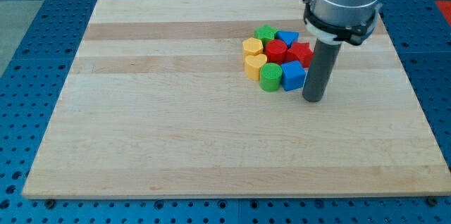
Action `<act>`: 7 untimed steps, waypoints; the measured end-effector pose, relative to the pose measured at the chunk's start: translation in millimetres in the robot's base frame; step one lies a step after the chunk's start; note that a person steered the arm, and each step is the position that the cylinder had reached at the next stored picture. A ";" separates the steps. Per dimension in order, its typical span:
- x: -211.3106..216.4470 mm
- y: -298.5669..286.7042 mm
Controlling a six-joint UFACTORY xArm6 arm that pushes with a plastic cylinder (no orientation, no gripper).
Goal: Nudge the blue cube and green circle up
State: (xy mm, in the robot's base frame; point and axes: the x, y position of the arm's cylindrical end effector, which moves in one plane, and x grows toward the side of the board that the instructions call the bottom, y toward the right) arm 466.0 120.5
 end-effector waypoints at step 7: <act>-21.0 -23.1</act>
State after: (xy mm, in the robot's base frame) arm 445.1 97.3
